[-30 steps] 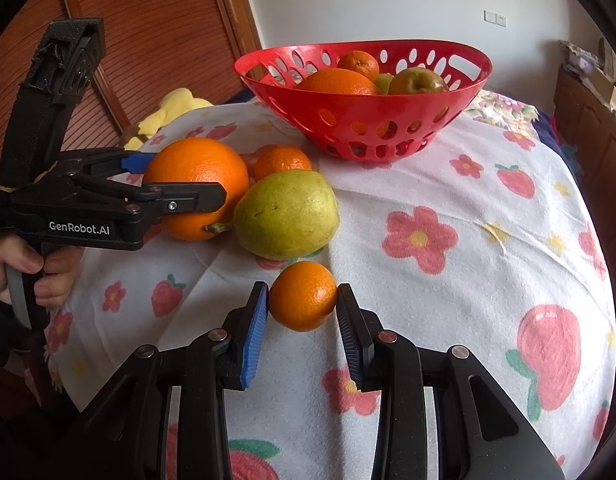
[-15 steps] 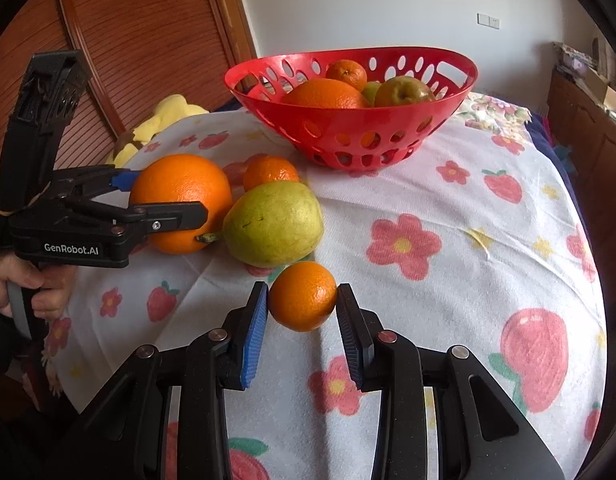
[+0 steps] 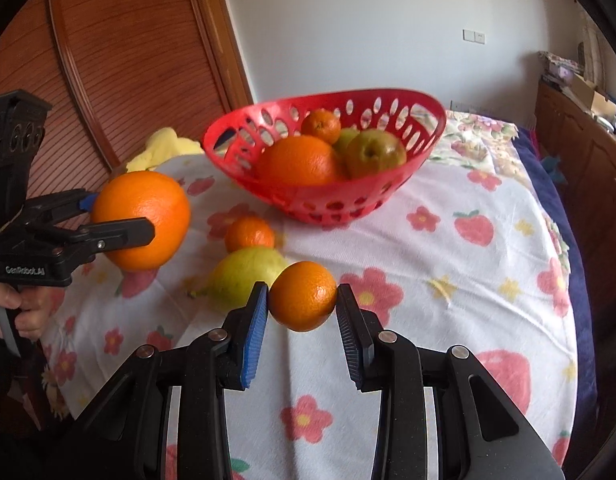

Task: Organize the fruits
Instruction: 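Close the right tool on the small orange while the left tool grasps the large orange, then lift the small and large oranges and carry both over the red basket, then open the right tool to drop the small orange while the left tool releases the large orange into the basket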

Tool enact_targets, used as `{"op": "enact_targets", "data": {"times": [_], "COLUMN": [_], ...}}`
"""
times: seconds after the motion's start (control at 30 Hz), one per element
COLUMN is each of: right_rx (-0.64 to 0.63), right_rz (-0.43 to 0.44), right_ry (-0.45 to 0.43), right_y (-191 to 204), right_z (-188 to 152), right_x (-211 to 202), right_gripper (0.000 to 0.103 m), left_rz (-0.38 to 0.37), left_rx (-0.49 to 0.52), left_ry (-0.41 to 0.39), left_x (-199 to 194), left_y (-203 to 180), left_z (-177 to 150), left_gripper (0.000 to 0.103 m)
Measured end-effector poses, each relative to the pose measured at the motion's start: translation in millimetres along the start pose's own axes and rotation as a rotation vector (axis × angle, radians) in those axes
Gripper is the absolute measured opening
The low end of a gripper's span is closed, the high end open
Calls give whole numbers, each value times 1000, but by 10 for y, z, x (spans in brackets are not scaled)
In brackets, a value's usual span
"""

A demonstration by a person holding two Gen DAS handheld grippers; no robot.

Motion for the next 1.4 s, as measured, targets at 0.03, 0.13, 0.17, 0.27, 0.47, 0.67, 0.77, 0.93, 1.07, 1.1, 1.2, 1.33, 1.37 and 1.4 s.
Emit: {"op": "enact_targets", "data": {"times": [0.03,0.13,0.17,0.27,0.47,0.67,0.77,0.93,1.07,1.1,1.2,1.33,1.37,1.4], "right_rx": [-2,-6,-8,-20,-46,-68,-79,-91,-86,-87,-89,-85,-83,-81], "right_rz": [-3,-11,-12,-18,-16,-2,7,4,0,0,-3,-7,-8,-6], "right_ry": [-8,-32,-37,-55,-73,-65,-61,-49,-36,-33,-28,-22,-23,-25], "right_y": [-14,-56,-62,-80,-83,-22,23,5,-27,-32,-39,-52,-54,-54], "right_z": [42,179,224,353,628,791,843,862,865,861,849,833,830,829], "right_x": [-19,-61,-70,-80,41,264,353,456,516,522,536,548,545,541], "right_gripper": [34,34,34,34,34,34,34,34,34,34,34,35,36,36], "left_rz": [-2,-3,-5,-6,-2,-3,6,-11,-21,-20,-16,-9,-7,-5], "left_rx": [3,8,7,9,11,19,27,22,25,29,31,34,33,33], "left_ry": [-5,-22,-26,-35,-51,-74,-84,-93,-104,-107,-114,-114,-111,-108], "left_x": [-15,-37,-37,-20,41,58,42,37,38,45,86,172,201,228], "left_y": [1,9,10,5,22,58,56,68,64,63,75,94,101,107], "left_z": [28,136,170,246,412,572,622,675,757,784,869,947,962,973], "left_gripper": [79,79,79,79,80,80,80,79,79,79,79,79,79,79]}}
Point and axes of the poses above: each gripper's, at about its wrist camera, not at the fingertips, and x roughly the way its jaws point, y to its left, z to its top, the point moved 6 cm from there along x, roughly the way its jaws point, and after that the axes turned 4 degrees about x, right-handed, at the moved point
